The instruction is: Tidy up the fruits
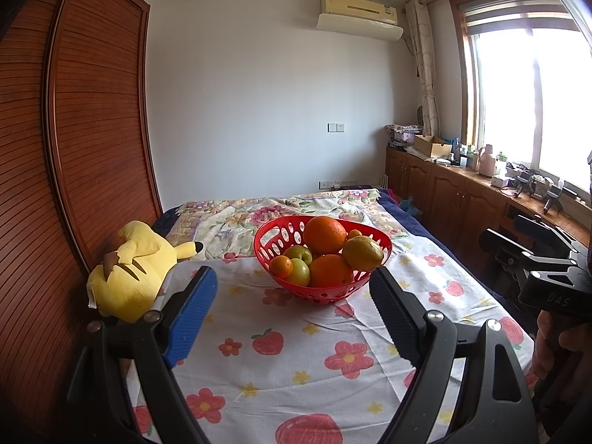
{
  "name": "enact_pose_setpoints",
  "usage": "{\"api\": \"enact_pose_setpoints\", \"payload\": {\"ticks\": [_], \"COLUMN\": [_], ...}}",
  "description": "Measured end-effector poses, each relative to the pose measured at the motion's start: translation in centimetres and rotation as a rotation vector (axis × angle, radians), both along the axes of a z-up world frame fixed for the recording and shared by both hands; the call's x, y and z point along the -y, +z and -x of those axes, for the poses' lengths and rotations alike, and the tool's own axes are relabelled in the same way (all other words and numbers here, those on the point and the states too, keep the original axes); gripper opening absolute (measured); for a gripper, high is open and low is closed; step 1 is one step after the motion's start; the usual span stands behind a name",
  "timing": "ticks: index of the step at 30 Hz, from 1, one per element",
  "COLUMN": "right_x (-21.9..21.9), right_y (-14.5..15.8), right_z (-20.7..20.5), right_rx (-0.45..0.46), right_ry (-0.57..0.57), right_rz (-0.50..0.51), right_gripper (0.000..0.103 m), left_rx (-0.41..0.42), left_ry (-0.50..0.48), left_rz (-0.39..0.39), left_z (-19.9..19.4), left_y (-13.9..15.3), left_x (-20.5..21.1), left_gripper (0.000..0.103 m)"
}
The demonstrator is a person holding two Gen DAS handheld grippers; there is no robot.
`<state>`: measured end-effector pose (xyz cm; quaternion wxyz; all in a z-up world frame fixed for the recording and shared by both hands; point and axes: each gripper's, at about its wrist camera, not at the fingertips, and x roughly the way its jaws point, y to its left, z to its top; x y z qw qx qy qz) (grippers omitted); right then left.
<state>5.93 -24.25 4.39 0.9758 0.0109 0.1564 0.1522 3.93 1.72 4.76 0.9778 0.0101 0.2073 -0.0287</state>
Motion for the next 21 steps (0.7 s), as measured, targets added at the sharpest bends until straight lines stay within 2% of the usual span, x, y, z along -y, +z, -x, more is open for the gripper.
{"api": "enact_pose_setpoints", "payload": {"ticks": [21], "right_x": [-0.03], "right_y": [0.01], "right_z": [0.01], "right_rx": [0.0], "right_ry": [-0.001], "right_rz": [0.001], "right_gripper": [0.103], "left_rx": [-0.001], "left_ry": [0.004], "left_rz": [0.0], "left_z": [0.09], "left_y": [0.09], "left_x": [-0.08], "left_gripper": [0.085]}}
